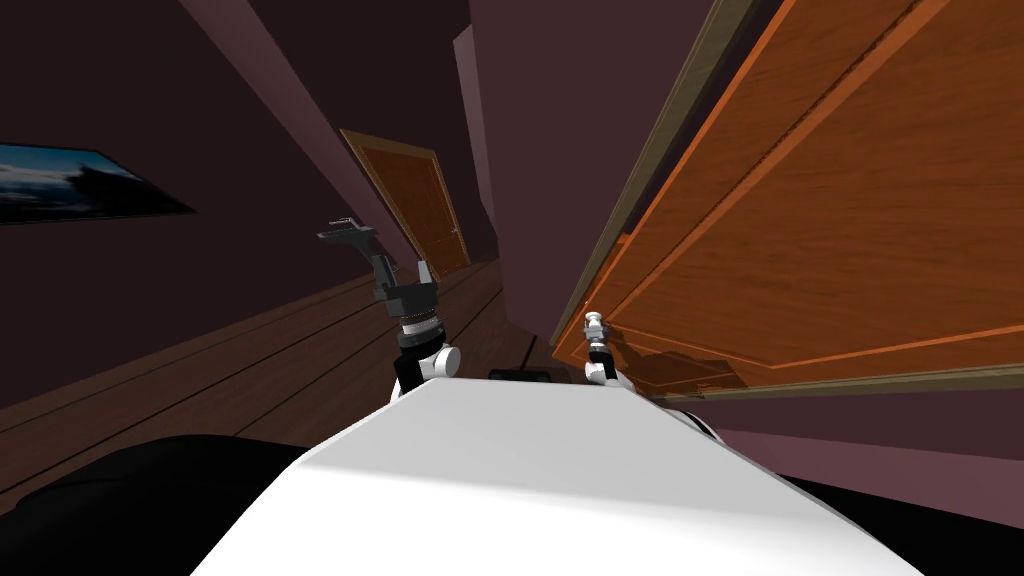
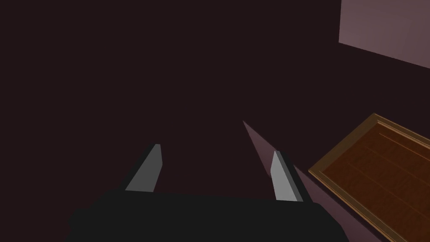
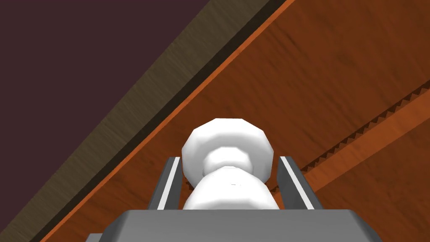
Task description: Pull the door open
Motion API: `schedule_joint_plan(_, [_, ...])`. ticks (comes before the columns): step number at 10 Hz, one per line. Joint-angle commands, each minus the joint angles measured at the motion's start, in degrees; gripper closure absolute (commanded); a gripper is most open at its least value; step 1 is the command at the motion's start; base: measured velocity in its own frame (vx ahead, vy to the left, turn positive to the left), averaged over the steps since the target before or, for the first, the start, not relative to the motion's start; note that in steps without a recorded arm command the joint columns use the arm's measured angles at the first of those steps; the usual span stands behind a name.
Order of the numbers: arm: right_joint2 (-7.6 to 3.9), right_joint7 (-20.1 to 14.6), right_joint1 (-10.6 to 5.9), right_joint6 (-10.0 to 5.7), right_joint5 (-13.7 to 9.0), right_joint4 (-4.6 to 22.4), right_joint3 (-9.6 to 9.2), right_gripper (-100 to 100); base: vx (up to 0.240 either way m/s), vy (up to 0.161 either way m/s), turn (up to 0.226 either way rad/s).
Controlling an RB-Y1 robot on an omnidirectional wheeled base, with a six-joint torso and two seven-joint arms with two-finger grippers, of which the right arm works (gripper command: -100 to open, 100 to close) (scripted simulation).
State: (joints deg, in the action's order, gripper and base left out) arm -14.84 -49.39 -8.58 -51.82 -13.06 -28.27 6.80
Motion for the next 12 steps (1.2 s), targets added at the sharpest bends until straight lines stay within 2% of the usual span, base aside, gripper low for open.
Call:
schedule_joint_plan(1, [-0.11,-2.9,-0.01,0.16,-0.9,0.5,0.10,100,-0.053,-0.012,0.085])
schedule_joint_plan(2, [-0.11,-3.0,-0.01,0.16,-0.9,0.5,0.10,100,-0.044,-0.011,0.049])
schedule_joint_plan(3, [-0.13,-5.4,-0.13,0.26,-1.6,0.6,0.09,100,-0.050,-0.015,0.099])
schedule_joint_plan(5, [-0.14,-7.7,-0.24,0.36,-2.4,0.8,0.08,100,-0.064,-0.019,0.087])
schedule_joint_plan(7, [-0.14,-7.7,-0.24,0.36,-2.4,0.8,0.08,100,-0.009,-0.006,0.003])
schedule_joint_plan(11, [-0.18,-14.3,-0.55,0.61,-4.3,1.2,0.06,100,-0.047,-0.020,0.076])
schedule_joint_plan(12, [-0.18,-14.5,-0.55,0.61,-4.3,1.2,0.06,100,-0.036,-0.015,0.049])
